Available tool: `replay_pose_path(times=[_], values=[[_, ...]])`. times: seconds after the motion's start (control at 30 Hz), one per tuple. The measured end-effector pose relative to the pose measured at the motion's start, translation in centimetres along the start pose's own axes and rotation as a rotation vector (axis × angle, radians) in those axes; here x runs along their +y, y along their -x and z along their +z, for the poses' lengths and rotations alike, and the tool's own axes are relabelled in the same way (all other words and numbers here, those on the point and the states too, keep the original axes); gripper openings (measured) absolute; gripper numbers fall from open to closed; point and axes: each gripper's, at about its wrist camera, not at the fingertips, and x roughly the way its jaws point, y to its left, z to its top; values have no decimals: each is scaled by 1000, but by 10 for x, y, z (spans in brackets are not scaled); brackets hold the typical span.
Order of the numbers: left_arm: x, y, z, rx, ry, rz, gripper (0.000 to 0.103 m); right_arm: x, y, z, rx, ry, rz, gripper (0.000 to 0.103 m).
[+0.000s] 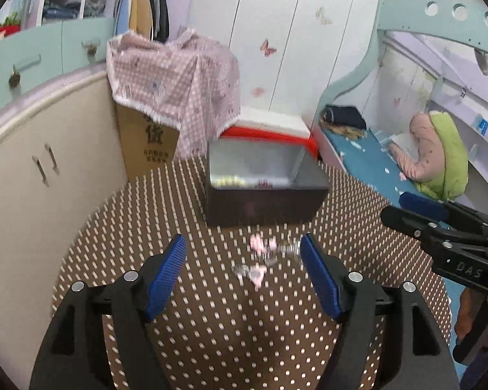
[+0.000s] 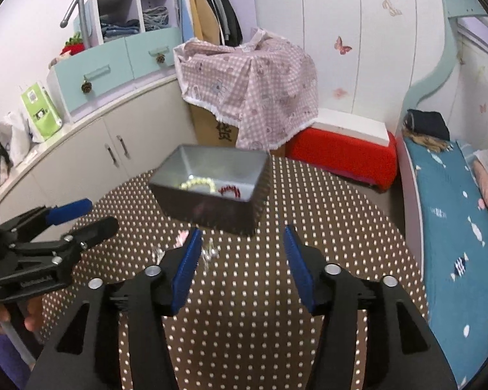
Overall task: Organize jewelry
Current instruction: 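Withdraw both open tools from the tin toward the remaining charms, then grasp a pink-white charm with the left tool while the right tool grasps pearl earrings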
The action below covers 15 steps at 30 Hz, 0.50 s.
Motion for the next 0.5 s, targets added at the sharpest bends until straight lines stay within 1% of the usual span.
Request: replay_pose_path(times=[0.23, 0.5], values=[[-6, -33, -23, 81, 8, 25, 70, -5, -22, -24, 57, -15, -4, 55], [-11, -60, -28, 136, -18, 57, 70, -12, -46, -38, 103, -29, 13, 55]])
